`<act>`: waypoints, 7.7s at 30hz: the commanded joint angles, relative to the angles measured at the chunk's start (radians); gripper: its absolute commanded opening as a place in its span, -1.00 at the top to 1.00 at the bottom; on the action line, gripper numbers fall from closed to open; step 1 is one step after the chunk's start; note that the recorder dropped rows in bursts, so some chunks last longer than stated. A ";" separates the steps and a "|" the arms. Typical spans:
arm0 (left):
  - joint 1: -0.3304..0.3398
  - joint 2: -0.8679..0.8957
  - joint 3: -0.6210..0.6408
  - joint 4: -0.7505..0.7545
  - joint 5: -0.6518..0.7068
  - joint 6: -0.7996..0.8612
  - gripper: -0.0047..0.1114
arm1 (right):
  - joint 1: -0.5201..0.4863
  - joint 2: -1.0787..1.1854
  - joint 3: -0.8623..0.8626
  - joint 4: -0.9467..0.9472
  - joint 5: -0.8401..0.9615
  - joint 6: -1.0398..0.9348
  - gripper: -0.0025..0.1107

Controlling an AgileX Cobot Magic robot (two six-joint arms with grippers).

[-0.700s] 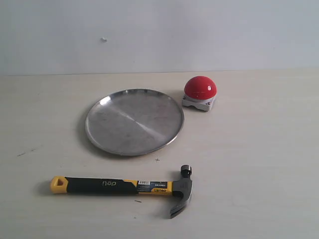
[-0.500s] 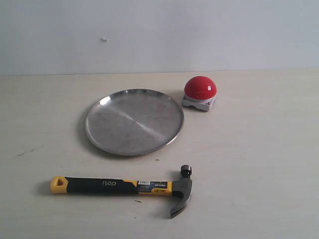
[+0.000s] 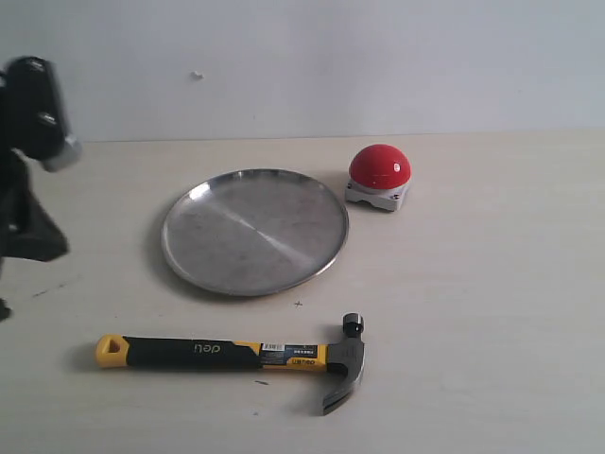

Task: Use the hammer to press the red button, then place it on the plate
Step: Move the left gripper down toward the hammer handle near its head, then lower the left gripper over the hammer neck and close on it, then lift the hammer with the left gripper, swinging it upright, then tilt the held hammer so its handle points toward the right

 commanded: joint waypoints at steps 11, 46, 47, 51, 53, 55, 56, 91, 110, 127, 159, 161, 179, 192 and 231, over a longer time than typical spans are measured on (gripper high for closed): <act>-0.343 0.509 -0.286 -0.032 -0.107 0.001 0.92 | 0.002 -0.007 0.005 -0.001 -0.017 -0.007 -0.17; -0.415 0.779 -0.424 0.074 -0.139 -0.093 -0.08 | 0.002 -0.007 0.005 -0.005 -0.017 -0.007 -0.17; -0.415 0.782 -0.424 0.074 -0.138 -0.089 -0.08 | 0.002 -0.007 0.005 -0.005 -0.017 -0.007 -0.17; -0.415 0.798 -0.424 0.074 -0.124 -0.085 -0.08 | 0.002 -0.007 0.005 -0.005 -0.017 -0.007 -0.17; -0.415 0.803 -0.424 0.074 -0.120 -0.085 -0.08 | 0.002 -0.007 0.005 -0.001 -0.017 -0.007 -0.17; -0.415 0.817 -0.424 0.074 -0.117 -0.085 -0.08 | 0.002 -0.007 0.005 -0.001 -0.017 -0.007 -0.17; -0.415 0.823 -0.424 0.074 -0.117 -0.085 -0.08 | 0.002 -0.007 0.005 -0.001 -0.017 -0.007 -0.17; -0.424 0.835 -0.424 0.055 -0.118 -0.088 0.02 | 0.002 -0.007 0.005 -0.001 -0.017 -0.007 -0.17; -0.424 0.835 -0.424 0.010 -0.041 -0.073 0.92 | 0.002 -0.007 0.005 -0.005 -0.017 -0.007 -0.17; -0.425 0.806 -0.474 -0.008 0.068 -0.116 0.92 | 0.002 -0.007 0.005 -0.006 -0.017 -0.007 -0.17; 0.016 0.436 -0.049 -1.711 0.085 0.634 0.92 | 0.002 -0.007 0.005 -0.003 -0.017 -0.007 -0.17; 0.038 0.436 -0.013 -1.711 0.090 0.636 0.92 | 0.002 -0.007 0.005 -0.003 -0.017 -0.007 -0.17; 0.125 0.376 0.032 -1.711 0.091 0.662 0.92 | 0.002 -0.007 0.005 -0.001 -0.017 -0.007 -0.17; 0.125 0.373 0.032 -1.711 0.101 0.622 0.92 | 0.002 -0.007 0.005 -0.001 -0.017 -0.007 -0.17; 0.132 0.379 -0.193 -1.462 0.053 0.318 0.92 | 0.002 -0.007 0.005 -0.001 -0.017 -0.007 -0.17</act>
